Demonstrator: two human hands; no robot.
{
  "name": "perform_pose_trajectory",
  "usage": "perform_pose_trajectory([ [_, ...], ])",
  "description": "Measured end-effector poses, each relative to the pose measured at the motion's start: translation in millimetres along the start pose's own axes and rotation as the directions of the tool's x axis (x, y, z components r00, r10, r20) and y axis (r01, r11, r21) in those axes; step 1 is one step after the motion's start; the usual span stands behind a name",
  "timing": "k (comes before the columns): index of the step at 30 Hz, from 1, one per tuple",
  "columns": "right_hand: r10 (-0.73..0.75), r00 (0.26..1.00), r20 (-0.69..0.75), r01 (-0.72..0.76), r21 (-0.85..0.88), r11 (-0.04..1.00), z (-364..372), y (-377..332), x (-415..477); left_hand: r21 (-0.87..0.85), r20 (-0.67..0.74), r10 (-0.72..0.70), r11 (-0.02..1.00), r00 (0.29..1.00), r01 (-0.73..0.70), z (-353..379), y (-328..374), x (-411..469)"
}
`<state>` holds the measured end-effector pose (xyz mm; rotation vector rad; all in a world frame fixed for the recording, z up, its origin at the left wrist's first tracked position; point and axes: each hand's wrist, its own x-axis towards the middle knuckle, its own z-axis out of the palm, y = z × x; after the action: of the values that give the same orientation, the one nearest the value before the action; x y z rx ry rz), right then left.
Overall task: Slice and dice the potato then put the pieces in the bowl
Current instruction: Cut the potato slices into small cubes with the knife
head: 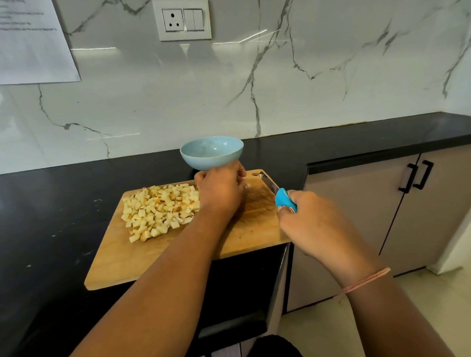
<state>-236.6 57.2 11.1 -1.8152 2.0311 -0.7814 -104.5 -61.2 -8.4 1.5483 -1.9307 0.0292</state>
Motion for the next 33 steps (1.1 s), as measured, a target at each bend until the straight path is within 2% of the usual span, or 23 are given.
perform_pose_trajectory([
  [4, -0.019, 1.000, 0.021, 0.019, -0.006, 1.000, 2, -7, -1, 0.006, 0.213, -0.065, 0.998, 0.975, 0.065, -4, -3, -4],
  [8, -0.017, 0.999, 0.052, 0.018, -0.017, 1.000, 5, -9, -2, -0.013, 0.306, -0.113, 0.992, 0.945, 0.122, -9, -2, -3],
  [21, 0.049, 0.980, 0.194, -0.053, 0.016, 0.998, 5, -37, 4, 0.015, 0.195, -0.181, 0.983, 0.964, 0.181, -2, -10, -5],
  [28, 0.079, 0.974, 0.214, -0.072, -0.042, 0.997, 1, -46, 16, 0.062, 0.123, -0.194, 0.980, 0.973, 0.188, 1, -5, -9],
  [33, 0.062, 0.986, 0.152, -0.057, -0.032, 0.998, 8, -36, 5, 0.103, 0.119, -0.201, 0.977, 0.972, 0.189, 1, -3, -8],
])
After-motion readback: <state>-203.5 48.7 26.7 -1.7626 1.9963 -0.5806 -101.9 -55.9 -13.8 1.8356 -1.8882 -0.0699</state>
